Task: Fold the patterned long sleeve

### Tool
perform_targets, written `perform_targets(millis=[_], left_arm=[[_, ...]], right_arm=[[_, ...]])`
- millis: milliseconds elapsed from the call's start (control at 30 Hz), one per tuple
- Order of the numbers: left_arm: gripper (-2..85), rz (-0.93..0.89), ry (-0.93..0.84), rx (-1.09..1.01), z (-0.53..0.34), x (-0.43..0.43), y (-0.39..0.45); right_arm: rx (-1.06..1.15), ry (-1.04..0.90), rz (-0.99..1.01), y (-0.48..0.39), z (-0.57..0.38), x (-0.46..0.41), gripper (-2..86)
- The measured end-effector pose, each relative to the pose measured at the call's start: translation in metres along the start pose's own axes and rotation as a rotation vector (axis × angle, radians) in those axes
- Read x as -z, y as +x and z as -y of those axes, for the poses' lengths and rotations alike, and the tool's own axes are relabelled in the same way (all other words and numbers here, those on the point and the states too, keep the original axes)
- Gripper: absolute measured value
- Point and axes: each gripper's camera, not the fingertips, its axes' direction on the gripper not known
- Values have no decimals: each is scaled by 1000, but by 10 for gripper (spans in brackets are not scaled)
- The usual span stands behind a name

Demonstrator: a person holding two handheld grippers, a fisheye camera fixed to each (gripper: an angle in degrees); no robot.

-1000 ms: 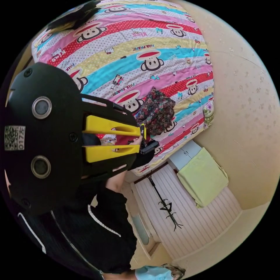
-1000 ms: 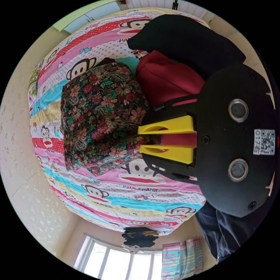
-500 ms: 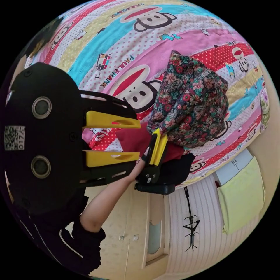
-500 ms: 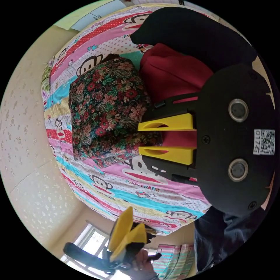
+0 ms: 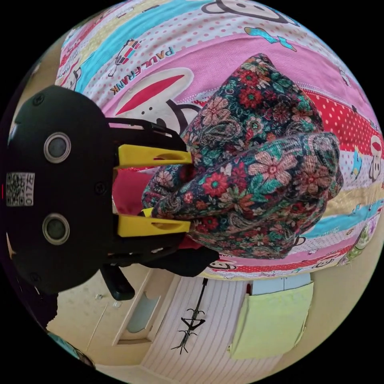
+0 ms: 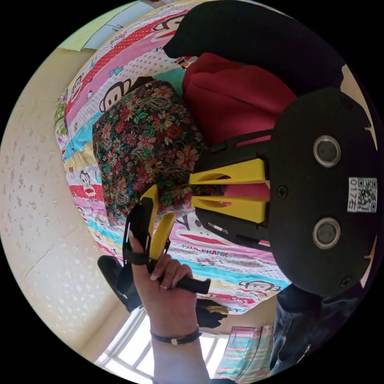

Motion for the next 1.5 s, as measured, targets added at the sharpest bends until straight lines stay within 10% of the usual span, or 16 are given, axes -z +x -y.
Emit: perform_targets(millis=[300,667,1300,1500], left_arm=[[73,-74,39,-81,-50,98,46],[62,-595,321,-620,-300,346,40],[74,-1248,858,-1531,-696,685,99],[76,-1417,910,-1589,-766,733,84]], right_arm=[[-11,169,65,-16,-26,62,35],[262,362,748,-58,-84,192,30],[417,859,1116,-69,-165,303,141],[735,595,1218,-161,-154,312,133]])
